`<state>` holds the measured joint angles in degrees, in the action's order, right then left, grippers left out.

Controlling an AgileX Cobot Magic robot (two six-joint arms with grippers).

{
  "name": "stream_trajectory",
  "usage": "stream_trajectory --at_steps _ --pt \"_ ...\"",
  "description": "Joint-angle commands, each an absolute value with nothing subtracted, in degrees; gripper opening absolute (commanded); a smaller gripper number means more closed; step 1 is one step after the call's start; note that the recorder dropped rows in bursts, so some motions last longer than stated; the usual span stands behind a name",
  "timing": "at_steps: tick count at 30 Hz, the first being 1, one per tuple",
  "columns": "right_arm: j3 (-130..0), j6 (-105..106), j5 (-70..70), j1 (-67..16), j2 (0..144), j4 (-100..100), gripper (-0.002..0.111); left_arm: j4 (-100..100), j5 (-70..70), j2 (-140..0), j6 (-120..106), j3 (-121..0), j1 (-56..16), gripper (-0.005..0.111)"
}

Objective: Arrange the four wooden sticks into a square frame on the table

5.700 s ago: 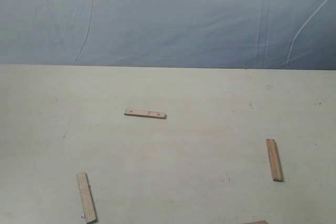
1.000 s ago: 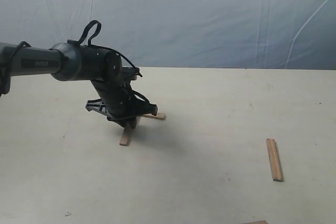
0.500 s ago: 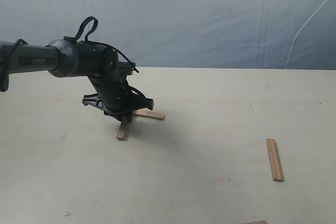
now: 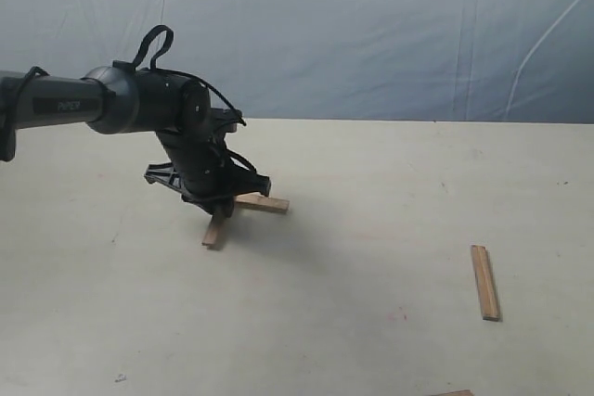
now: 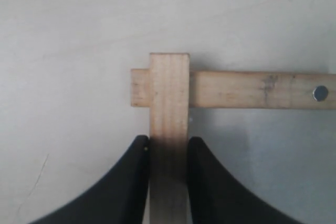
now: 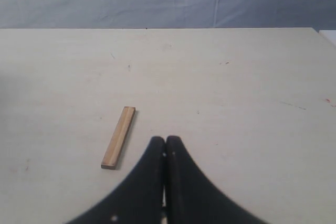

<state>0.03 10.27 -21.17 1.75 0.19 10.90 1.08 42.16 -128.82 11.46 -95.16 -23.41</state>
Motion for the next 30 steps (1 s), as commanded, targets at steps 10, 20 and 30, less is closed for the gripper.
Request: stream_trajectory --at_steps 10,20,30 --pt "0.0 10.3 -20.7 2.2 0.0 11.0 -0.001 2.5 48.9 -127.8 11.5 -95.5 -23.6 0.064" --pt "0.0 10.3 -20.7 2.2 0.0 11.0 -0.001 -1.8 49.8 -115.9 13.2 -90.2 -20.8 0.000" --pt "0.0 10.3 -19.7 2.2 0.0 10.8 -0.001 -1.5 23.1 -85.2 17.9 -57.4 -12.0 0.000"
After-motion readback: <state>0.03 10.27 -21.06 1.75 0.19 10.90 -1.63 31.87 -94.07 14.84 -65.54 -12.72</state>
